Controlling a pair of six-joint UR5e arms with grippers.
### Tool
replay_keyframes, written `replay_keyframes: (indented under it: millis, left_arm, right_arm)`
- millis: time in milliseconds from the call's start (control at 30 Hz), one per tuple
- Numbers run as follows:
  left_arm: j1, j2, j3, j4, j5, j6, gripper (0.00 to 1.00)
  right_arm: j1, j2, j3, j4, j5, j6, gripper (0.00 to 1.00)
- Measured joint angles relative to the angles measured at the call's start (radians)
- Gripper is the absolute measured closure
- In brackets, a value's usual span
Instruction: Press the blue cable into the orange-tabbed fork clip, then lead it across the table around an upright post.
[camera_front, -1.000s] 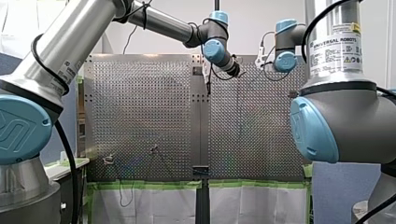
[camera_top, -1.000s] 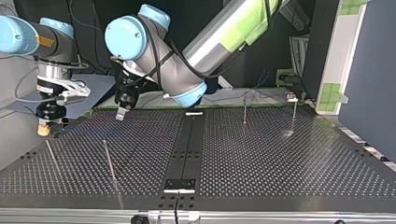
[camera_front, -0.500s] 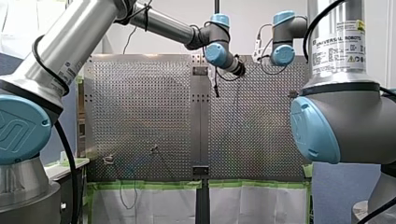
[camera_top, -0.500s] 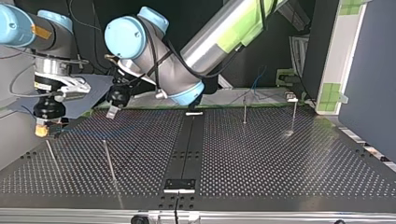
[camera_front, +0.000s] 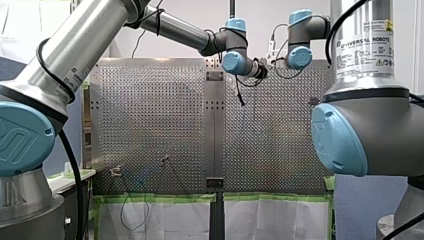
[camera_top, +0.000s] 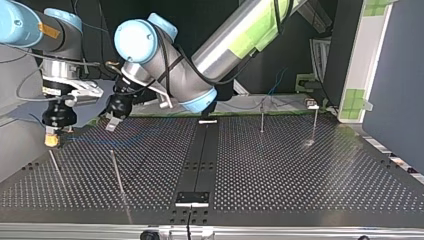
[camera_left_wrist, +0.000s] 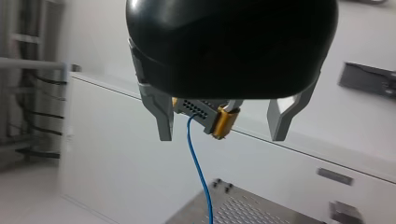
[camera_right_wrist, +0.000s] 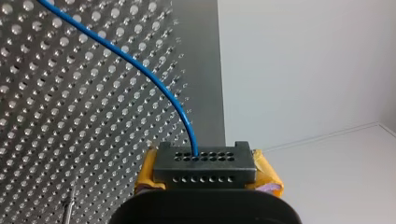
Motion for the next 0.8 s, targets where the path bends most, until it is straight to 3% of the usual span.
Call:
replay_keyframes:
  millis: [200,500,667,800]
  left_arm:
    - [-0.001,-0.001,0.000,0.045,-0.001,-0.051,0.00]
    - [0.005,-0.016,0.000,0.054,-0.004,-0.128,0.00]
    - [0.020,-0.024,0.000,0.059,-0.035,-0.159,0.00]
    - [0.034,-0.024,0.000,0.058,-0.067,-0.147,0.00]
  right_arm:
    - [0.022,-0.019,0.000,0.021,0.001,-0.001,1.00]
    - [0.058,-0.039,0.004,0.039,0.004,-0.002,1.00]
    - [0.074,-0.044,0.004,0.042,0.006,-0.003,1.00]
    - [0.082,-0.044,0.005,0.046,0.014,-0.007,1.00]
